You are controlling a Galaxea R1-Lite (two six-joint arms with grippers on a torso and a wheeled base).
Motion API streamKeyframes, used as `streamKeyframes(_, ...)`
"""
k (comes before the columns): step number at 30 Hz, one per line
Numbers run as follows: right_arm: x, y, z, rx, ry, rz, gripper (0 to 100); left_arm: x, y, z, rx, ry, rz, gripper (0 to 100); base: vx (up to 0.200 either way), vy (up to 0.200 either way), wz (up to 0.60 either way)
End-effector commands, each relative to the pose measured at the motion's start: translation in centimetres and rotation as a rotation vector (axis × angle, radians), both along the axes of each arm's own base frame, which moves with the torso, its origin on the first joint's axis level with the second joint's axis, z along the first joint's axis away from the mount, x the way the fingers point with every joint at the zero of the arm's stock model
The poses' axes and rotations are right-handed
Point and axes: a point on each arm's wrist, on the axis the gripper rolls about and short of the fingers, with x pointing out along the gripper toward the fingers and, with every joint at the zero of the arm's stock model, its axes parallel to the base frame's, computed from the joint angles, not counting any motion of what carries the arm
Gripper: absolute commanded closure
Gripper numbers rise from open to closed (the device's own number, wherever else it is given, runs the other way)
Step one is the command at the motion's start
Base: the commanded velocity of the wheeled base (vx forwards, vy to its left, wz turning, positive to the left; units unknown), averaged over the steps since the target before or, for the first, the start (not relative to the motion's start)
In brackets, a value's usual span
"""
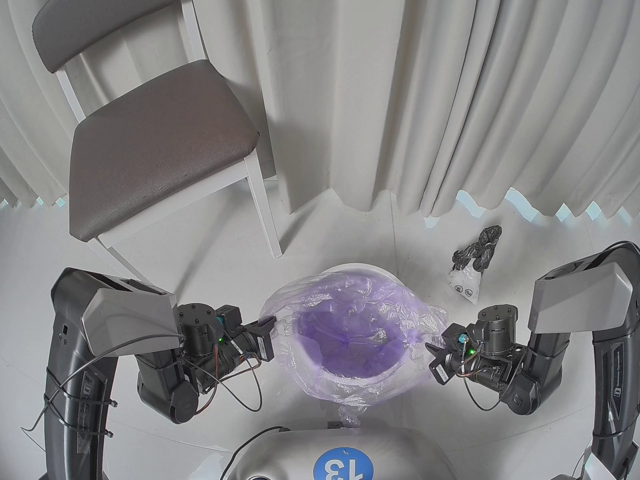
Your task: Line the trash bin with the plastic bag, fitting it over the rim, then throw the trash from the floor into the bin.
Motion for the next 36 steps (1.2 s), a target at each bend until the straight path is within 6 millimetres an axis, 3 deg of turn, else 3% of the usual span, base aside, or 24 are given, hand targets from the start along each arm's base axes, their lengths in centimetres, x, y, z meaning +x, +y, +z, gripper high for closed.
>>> streamKeyframes(1,-0.7,-0.4,1.2,0.002,-0.017,-0.002,0,-0.1,-0.2,0.0,-0.002,-0.011,-0.003,100,0.000,0.000,0.00)
streamKeyframes(7,-2.0,-1.2,3.7,-0.005,-0.063,0.047,0,-0.1,-0.2,-0.1,-0.002,-0.009,-0.004,100,0.000,0.000,0.00)
streamKeyframes(13,-3.1,-1.6,6.0,0.040,-0.140,0.233,0,-0.4,-0.6,-0.1,0.002,-0.004,-0.013,100,0.000,0.000,0.00)
streamKeyframes(24,-3.7,-1.4,7.8,0.001,-0.224,0.104,0,-0.5,-0.6,-0.3,0.002,0.001,-0.014,100,0.000,0.000,0.00)
streamKeyframes(28,-3.5,-0.2,8.4,0.034,-0.296,0.048,0,-0.3,-0.7,-0.7,0.004,0.005,-0.014,100,0.000,0.000,0.00)
streamKeyframes(31,-2.1,1.3,9.6,0.112,-0.374,0.035,0,-0.2,-0.6,-1.3,0.009,0.018,-0.013,100,0.000,0.000,0.00)
streamKeyframes(36,-0.2,1.8,10.9,0.136,-0.417,0.008,0,-0.2,-0.6,-1.0,0.005,0.010,-0.011,100,0.000,0.000,0.00)
